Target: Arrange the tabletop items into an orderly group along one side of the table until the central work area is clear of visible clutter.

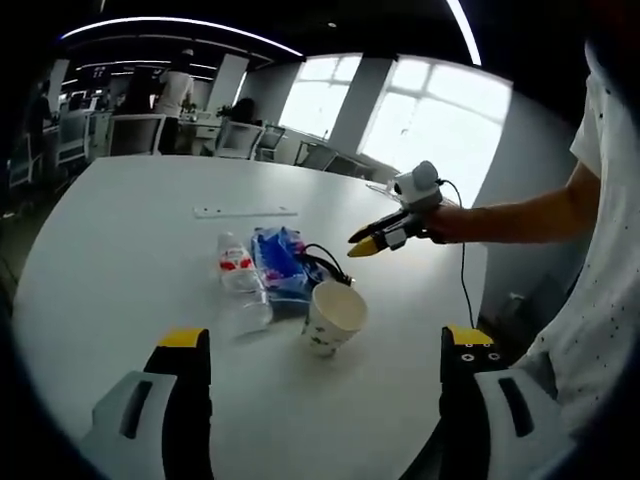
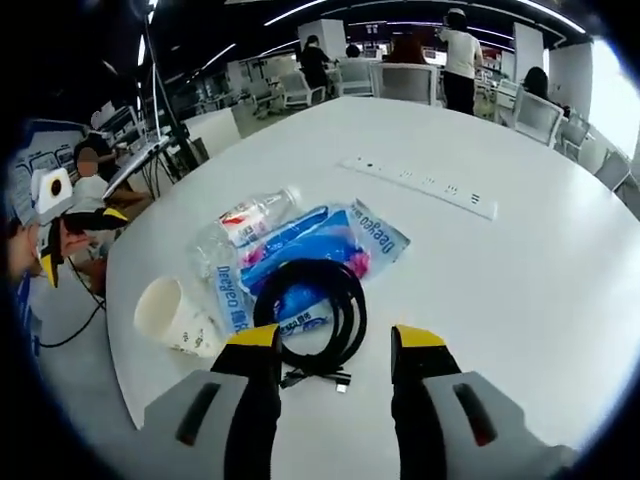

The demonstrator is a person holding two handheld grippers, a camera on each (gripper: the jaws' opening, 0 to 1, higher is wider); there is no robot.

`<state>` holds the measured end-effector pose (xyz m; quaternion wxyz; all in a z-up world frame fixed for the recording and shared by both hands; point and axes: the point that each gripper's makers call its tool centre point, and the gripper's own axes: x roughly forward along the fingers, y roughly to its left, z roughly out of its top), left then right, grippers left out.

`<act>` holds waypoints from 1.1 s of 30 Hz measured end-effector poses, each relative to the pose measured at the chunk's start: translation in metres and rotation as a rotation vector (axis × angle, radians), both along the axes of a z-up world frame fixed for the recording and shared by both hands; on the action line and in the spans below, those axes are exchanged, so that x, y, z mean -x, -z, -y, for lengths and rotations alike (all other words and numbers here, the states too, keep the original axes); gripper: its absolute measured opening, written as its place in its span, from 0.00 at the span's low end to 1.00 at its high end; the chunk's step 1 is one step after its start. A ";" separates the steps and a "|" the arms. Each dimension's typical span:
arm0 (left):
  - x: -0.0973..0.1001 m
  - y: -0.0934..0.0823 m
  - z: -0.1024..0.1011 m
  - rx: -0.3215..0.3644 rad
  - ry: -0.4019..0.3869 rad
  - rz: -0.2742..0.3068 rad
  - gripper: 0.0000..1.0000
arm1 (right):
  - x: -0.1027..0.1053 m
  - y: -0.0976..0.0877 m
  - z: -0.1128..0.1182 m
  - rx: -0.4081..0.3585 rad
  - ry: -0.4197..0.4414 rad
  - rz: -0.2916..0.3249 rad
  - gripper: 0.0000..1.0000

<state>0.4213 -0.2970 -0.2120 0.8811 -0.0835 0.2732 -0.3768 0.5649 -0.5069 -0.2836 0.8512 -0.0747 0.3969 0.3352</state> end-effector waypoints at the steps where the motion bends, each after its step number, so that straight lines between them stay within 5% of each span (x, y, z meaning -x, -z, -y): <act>1: 0.000 0.001 -0.001 0.002 -0.002 -0.001 0.98 | -0.002 0.003 0.001 0.007 0.003 -0.007 0.42; 33: -0.002 0.017 -0.018 0.034 -0.060 -0.024 0.97 | -0.019 0.061 0.002 0.123 0.047 -0.125 0.32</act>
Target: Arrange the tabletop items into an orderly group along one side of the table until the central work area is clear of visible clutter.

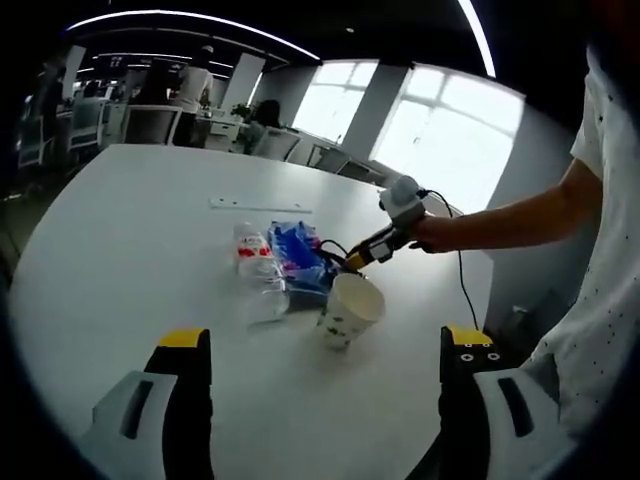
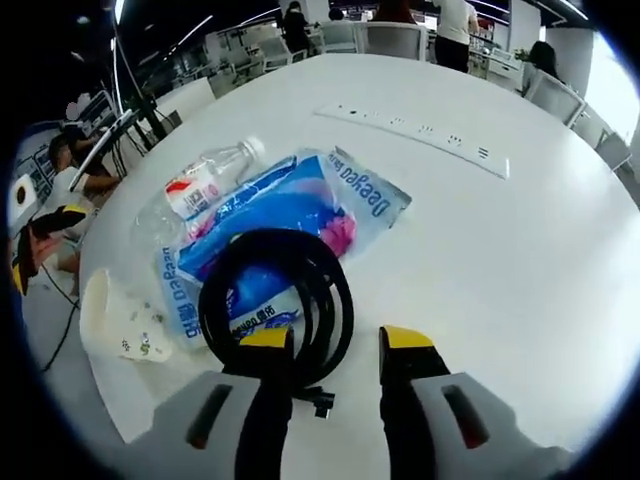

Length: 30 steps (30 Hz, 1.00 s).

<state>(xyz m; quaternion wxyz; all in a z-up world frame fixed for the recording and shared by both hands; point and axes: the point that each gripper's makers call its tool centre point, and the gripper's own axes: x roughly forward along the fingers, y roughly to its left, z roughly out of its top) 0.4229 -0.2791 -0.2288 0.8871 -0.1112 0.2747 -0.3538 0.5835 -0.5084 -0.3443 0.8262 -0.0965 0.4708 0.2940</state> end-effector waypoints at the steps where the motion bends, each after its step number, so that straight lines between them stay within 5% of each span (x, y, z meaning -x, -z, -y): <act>1: 0.000 0.000 0.000 0.001 -0.001 0.000 0.97 | 0.000 0.002 0.001 0.006 0.000 -0.004 0.31; 14: 0.001 0.004 -0.001 0.018 -0.010 -0.004 0.97 | -0.006 0.007 0.007 0.111 0.049 0.022 0.16; 21: 0.001 0.005 -0.003 0.019 -0.010 -0.007 0.97 | -0.009 0.008 0.011 0.112 0.095 0.021 0.05; 30: -0.001 0.004 -0.002 0.019 -0.009 -0.004 0.97 | -0.004 0.003 0.010 0.080 0.136 0.008 0.03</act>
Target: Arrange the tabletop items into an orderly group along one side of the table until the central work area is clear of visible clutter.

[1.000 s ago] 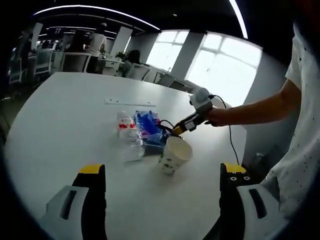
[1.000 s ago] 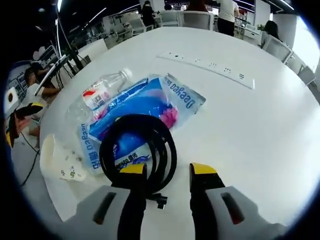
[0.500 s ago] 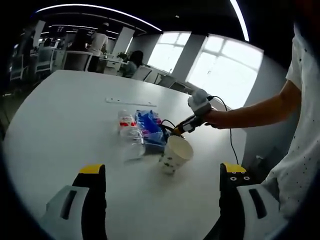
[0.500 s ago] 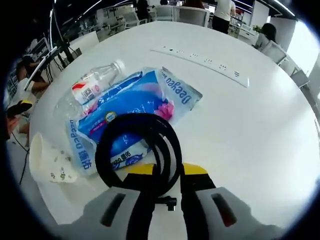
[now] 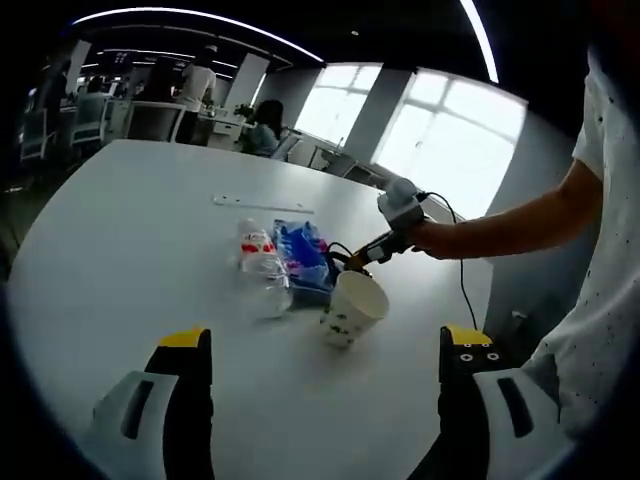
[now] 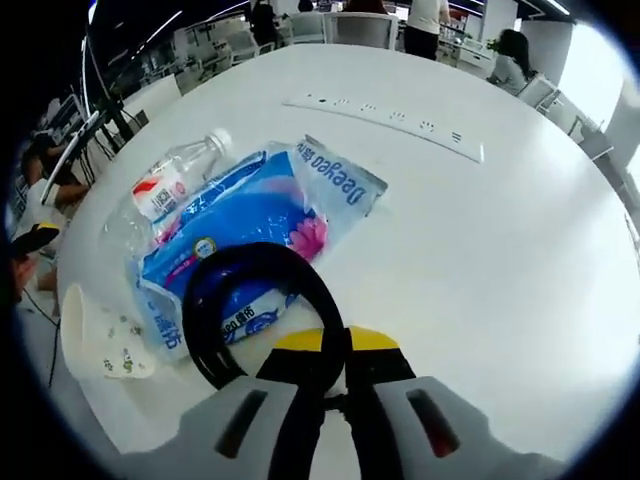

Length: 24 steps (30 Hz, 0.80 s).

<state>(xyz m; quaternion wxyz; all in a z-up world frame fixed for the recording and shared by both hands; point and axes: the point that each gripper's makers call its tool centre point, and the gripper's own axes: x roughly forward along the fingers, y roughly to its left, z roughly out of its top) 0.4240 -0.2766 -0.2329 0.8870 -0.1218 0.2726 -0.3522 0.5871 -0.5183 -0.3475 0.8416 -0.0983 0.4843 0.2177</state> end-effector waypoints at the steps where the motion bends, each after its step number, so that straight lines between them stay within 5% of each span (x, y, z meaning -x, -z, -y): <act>1: 0.000 0.000 0.000 0.001 0.000 0.000 0.97 | 0.001 -0.001 -0.001 -0.003 0.004 0.001 0.03; 24: 0.001 -0.006 0.008 -0.006 0.016 0.008 0.97 | 0.015 -0.015 0.007 -0.093 0.050 0.008 0.00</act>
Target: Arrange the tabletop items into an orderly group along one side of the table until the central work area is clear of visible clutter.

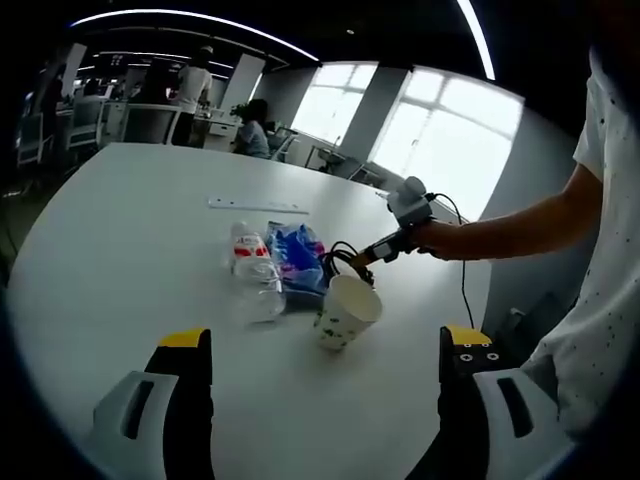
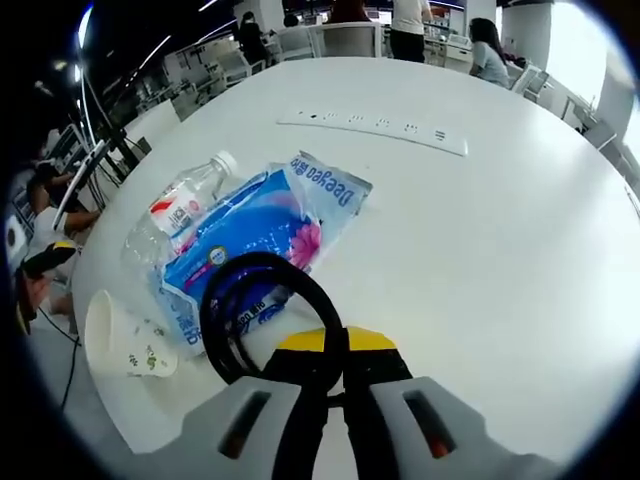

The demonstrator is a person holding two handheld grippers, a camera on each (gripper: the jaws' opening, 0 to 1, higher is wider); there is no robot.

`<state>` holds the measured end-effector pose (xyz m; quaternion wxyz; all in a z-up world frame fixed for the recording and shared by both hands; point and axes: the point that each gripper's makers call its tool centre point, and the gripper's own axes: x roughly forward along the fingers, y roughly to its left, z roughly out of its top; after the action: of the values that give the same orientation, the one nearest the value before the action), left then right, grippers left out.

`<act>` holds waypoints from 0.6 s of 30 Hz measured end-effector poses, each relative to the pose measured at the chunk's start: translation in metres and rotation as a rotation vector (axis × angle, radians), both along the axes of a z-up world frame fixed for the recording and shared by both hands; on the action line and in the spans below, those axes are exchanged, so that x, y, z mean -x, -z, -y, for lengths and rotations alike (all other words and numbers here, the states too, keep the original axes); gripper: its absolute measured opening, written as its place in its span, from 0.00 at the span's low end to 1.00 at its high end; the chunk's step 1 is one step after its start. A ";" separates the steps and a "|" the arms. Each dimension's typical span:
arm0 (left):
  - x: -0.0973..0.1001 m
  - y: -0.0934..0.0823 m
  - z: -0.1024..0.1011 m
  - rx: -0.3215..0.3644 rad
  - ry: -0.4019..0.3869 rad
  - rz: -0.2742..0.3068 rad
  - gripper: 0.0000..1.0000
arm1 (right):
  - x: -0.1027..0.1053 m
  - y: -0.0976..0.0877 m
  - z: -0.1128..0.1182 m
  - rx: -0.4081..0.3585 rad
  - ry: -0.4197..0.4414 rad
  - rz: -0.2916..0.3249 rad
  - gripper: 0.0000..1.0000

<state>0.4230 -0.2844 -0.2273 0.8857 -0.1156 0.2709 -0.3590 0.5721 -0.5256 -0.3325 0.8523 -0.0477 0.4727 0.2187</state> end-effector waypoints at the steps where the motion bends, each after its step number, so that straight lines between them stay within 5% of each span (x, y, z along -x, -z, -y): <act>1: 0.000 0.000 0.001 -0.004 0.003 -0.001 0.97 | 0.000 0.000 0.001 -0.004 0.004 0.000 0.00; 18: 0.000 -0.009 0.009 -0.019 0.025 0.014 0.96 | 0.018 -0.031 -0.002 -0.068 0.035 0.025 0.00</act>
<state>0.4225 -0.2935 -0.2185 0.8840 -0.1014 0.2697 -0.3682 0.5538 -0.5238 -0.3013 0.8631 -0.0134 0.4550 0.2189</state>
